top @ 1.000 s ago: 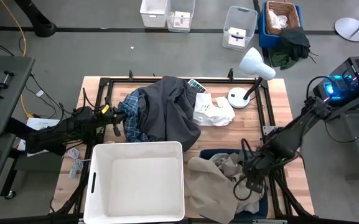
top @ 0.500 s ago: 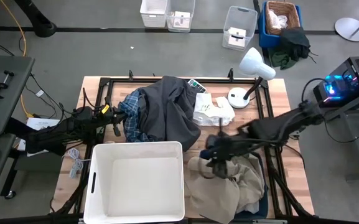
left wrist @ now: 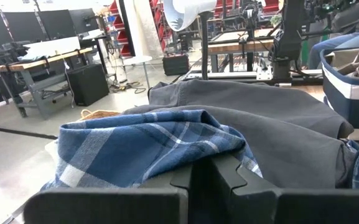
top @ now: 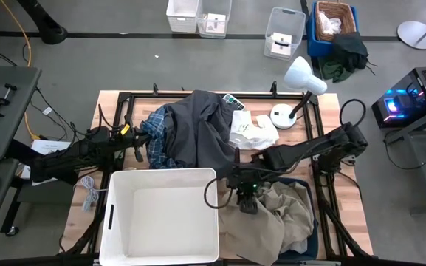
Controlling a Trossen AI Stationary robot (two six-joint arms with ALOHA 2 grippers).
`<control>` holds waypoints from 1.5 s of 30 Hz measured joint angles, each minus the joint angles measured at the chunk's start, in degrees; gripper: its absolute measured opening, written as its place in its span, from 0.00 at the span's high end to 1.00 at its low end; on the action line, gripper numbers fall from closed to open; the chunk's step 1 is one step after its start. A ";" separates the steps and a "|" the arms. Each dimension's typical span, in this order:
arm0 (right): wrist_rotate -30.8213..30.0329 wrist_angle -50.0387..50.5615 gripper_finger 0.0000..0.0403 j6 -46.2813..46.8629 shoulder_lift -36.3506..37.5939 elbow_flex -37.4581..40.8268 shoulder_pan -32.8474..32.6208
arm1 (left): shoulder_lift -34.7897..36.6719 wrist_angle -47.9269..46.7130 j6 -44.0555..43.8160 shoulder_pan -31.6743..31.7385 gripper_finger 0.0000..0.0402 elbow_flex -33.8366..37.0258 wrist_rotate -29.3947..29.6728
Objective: Sort clothes
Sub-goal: Put the brown shorts into the blue laundry organizer
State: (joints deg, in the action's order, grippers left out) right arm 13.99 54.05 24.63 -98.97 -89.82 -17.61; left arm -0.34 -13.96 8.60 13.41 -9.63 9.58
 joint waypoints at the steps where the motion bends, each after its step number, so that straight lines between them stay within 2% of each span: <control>1: 0.03 0.35 0.56 -0.28 -0.07 0.00 0.00 | -0.01 0.00 0.00 0.02 0.96 0.00 0.00; 8: -0.20 1.39 0.56 -0.73 -2.68 0.00 0.00 | -0.02 0.01 0.00 0.01 0.96 0.00 0.00; 10: 0.00 1.33 0.59 -1.60 -3.59 0.00 -0.09 | 0.00 -0.06 -0.01 0.02 0.96 0.00 0.00; 12: -0.06 1.14 0.69 -2.40 -3.81 0.00 -0.62 | 0.00 -0.23 -0.01 0.01 0.96 0.00 0.00; 15: 0.69 1.23 0.93 0.15 -3.54 -0.26 -0.99 | 0.00 -0.22 0.00 0.00 0.96 0.00 0.00; 18: 0.79 2.84 0.98 3.89 -1.94 -2.78 -1.41 | 0.00 -0.24 0.00 0.00 0.96 0.00 0.00; 20: -1.96 6.06 0.99 5.92 0.19 -6.16 -1.94 | 0.00 -0.30 0.00 0.00 0.96 0.00 0.00; 23: -8.88 17.19 1.00 11.36 3.26 -12.56 -3.85 | 0.00 -0.33 0.00 0.00 0.96 0.00 0.00; 27: -17.89 36.63 1.00 23.85 7.15 -20.76 -8.73 | 0.00 -0.37 0.00 0.00 0.96 0.00 0.00; 28: -18.68 36.55 1.00 26.94 8.66 -21.01 -10.14 | 0.00 -0.36 0.00 0.00 0.96 0.00 0.00; 30: -19.16 34.38 1.00 33.60 12.55 -18.81 -13.23 | -0.02 -0.40 0.00 0.00 0.96 0.00 0.00; 32: -18.70 36.53 1.00 41.74 14.50 -16.23 -15.77 | -0.02 -0.63 0.00 0.00 0.96 0.00 0.00; 36: -15.86 36.18 1.00 54.28 19.13 -5.77 -22.73 | -0.02 -1.02 0.00 0.01 0.96 0.00 0.00; 41: -7.78 34.06 1.00 60.85 20.95 9.32 -29.19 | -0.13 -1.48 0.00 0.00 0.96 0.01 0.00; 45: -7.67 20.81 1.00 63.79 20.95 20.25 -29.65 | -0.14 -1.49 -0.02 0.00 0.96 0.02 0.00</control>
State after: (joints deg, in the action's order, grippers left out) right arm 6.32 74.87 88.42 -78.02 -69.57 -47.26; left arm -0.49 -15.44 8.58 13.41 -9.61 9.58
